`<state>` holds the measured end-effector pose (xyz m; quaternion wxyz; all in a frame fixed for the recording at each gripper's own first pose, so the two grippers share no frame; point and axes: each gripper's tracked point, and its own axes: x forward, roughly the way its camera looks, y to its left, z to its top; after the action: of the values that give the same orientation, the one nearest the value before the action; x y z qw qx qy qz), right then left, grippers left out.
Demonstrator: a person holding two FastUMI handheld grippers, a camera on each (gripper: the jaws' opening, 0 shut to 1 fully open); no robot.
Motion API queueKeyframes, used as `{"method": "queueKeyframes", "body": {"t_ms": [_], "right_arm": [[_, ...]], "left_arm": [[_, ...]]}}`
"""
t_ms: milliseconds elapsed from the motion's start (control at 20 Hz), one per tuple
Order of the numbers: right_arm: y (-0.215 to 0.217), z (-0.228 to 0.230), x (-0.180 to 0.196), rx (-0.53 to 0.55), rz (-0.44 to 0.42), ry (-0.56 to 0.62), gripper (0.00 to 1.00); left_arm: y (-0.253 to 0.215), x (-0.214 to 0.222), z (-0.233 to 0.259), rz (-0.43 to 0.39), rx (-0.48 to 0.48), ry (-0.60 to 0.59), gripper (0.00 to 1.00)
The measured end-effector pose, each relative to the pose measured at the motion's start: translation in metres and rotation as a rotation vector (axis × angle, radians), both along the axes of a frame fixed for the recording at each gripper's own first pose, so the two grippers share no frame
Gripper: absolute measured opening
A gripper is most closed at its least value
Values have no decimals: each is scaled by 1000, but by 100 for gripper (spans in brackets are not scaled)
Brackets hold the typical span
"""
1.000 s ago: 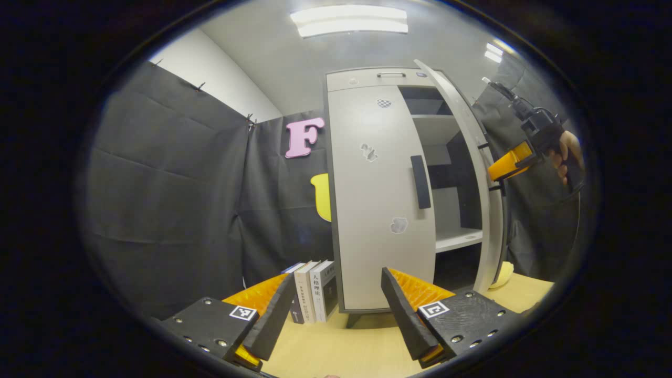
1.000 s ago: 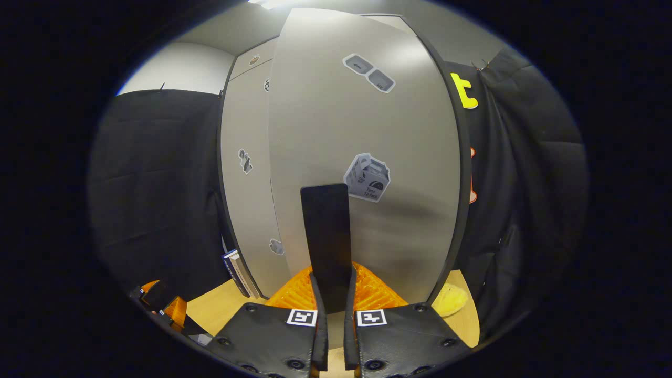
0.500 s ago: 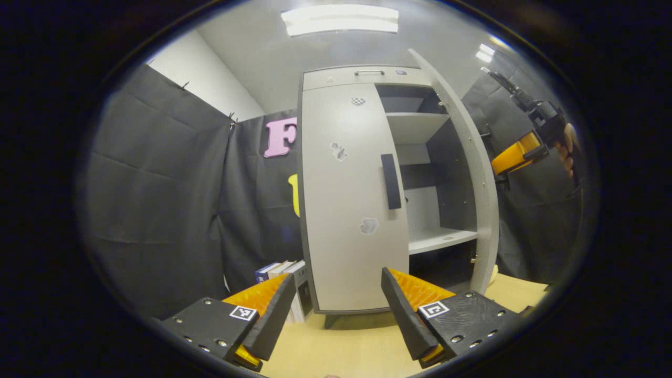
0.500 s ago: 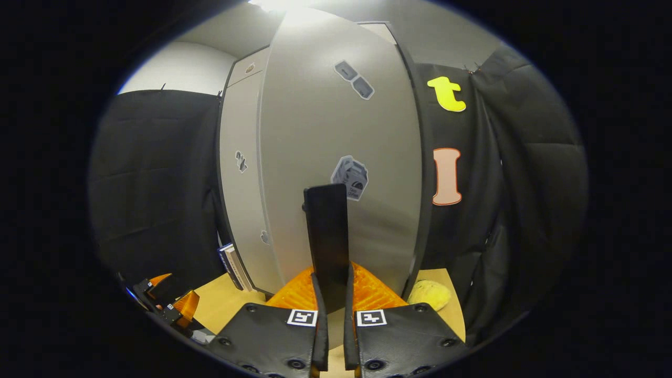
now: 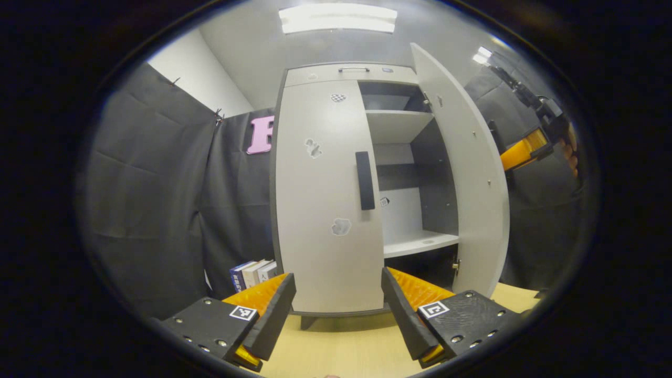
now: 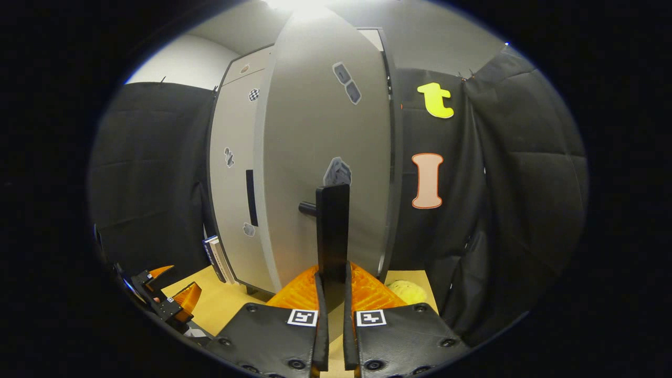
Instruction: Open the right door of the double-door shoe cabinet with the right hand, and open the left door with the left hand.
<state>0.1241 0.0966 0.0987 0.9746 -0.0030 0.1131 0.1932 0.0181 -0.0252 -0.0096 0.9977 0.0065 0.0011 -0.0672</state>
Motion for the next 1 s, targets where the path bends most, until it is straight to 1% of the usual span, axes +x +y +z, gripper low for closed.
{"method": "queueKeyframes", "body": {"t_ms": [50, 200, 250, 300, 350, 400, 450, 500, 550, 600, 650, 700, 750, 800, 850, 900, 1000], "right_arm": [[-2, 0, 2, -2, -10, -3, 11], [-11, 1, 4, -6, -47, -11, 12], [-13, 1, 5, -10, -63, -15, 12], [-17, 0, 8, -12, -86, -19, 12], [-24, 1, 6, -15, -118, -26, 7], [-30, 1, 12, -20, -144, -31, 8], [-38, 1, 13, -23, -180, -34, 8], [-42, 0, 13, -22, -204, -36, 8], [-35, 1, 11, 15, -184, -25, 3], [-24, 1, 9, 62, -160, -12, 3], [-21, 2, 7, 83, -152, -8, 4], [-21, 3, 5, 89, -150, -7, 7], [-22, 2, 3, 95, -137, -7, 6], [-22, 3, 2, 97, -133, -9, 8], [-25, 3, 1, 90, -135, -17, 11], [-33, 4, 3, 71, -159, -39, 7], [-50, 7, 12, 33, -221, -96, 7]], "left_arm": [[-3, 1, 0, -5, -1, 1, 99], [-14, 4, 3, -23, 9, -7, 99], [-17, 4, 4, -27, 13, -10, 96], [-20, 6, 5, -34, 16, -11, 99], [-24, 8, 4, -39, 17, -9, 96], [-28, 9, 4, -45, 17, -7, 99], [-31, 9, 4, -49, 17, -6, 99], [-35, 9, 5, -56, 18, -7, 96], [-38, 10, 7, -61, 20, -9, 99], [-40, 12, 9, -67, 25, -12, 96], [-43, 14, 11, -73, 30, -12, 98], [-47, 17, 14, -77, 33, -11, 98], [-51, 21, 18, -85, 35, -3, 98], [-54, 25, 22, -97, 36, 4, 95], [-56, 31, 27, -100, 35, 7, 95], [-58, 39, 33, -104, 36, 8, 99], [-64, 57, 44, -111, 27, 8, 99]]}}
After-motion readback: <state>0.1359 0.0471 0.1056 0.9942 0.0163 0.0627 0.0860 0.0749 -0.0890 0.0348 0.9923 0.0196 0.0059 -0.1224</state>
